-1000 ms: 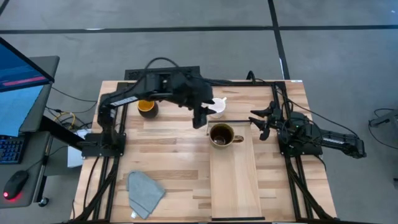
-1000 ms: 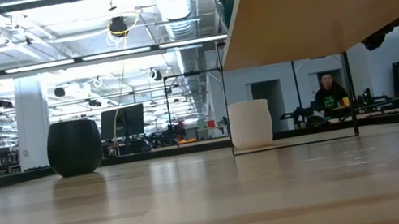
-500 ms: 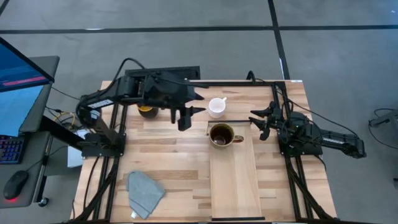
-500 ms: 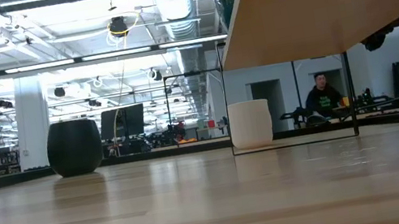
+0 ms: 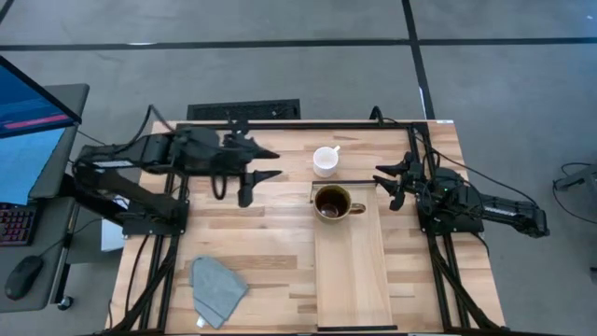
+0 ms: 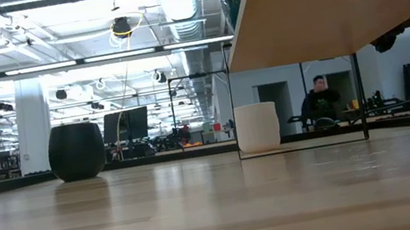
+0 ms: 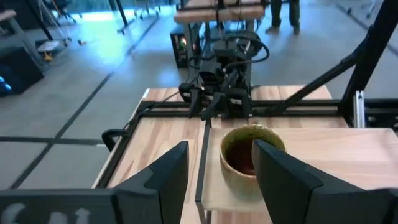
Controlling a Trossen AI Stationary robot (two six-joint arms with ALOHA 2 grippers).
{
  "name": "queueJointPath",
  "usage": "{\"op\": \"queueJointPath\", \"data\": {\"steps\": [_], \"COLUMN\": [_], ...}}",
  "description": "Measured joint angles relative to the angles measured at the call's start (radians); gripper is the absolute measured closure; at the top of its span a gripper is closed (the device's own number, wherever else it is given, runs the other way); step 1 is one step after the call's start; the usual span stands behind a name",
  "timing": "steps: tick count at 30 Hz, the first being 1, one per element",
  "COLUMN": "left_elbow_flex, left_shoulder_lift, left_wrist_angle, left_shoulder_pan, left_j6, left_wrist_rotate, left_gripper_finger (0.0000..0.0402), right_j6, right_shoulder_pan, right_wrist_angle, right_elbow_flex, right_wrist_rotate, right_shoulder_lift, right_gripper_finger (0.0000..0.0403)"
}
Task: Stack small to large cups/mugs on shelf
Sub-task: Put the black mug on the shelf
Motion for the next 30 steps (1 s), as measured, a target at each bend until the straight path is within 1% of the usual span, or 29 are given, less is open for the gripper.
{"op": "queueJointPath", "data": {"steps": [3,7,12,16,22,25,30], "left_elbow_flex": [-0.173,-0.387,-0.598,-0.743,-0.94,-1.002,-1.077], "left_shoulder_lift": [-0.099,-0.213,-0.309,-0.358,-0.375,-0.375,-0.375], "left_wrist_angle": [0.138,0.338,0.481,0.6,0.81,0.847,0.917], "left_shoulder_pan": [0.0,0.0,0.0,0.001,0.001,0.002,0.024], "left_j6": [0.004,0.019,0.031,0.038,0.052,0.083,0.107], "left_wrist_rotate": [0.012,0.064,0.068,0.064,0.059,0.046,-0.009], "left_gripper_finger": [0.0233,0.0233,0.0233,0.0233,0.0233,0.0233,0.0233], "right_j6": [0.0,0.0,0.001,0.001,0.002,0.002,0.019], "right_shoulder_pan": [0.0,0.0,0.0,0.0,0.0,0.0,0.0], "right_wrist_angle": [0.0,0.0,0.0,0.0,0.0,0.002,0.015], "right_elbow_flex": [0.0,0.0,0.0,0.0,0.0,0.0,-0.003], "right_wrist_rotate": [0.0,0.0,0.0,0.0,0.0,0.0,0.0], "right_shoulder_lift": [0.0,0.0,0.0,0.0,0.0,0.0,0.0], "right_gripper_finger": [0.0214,0.0214,0.0214,0.0214,0.0214,0.0214,0.0214]}}
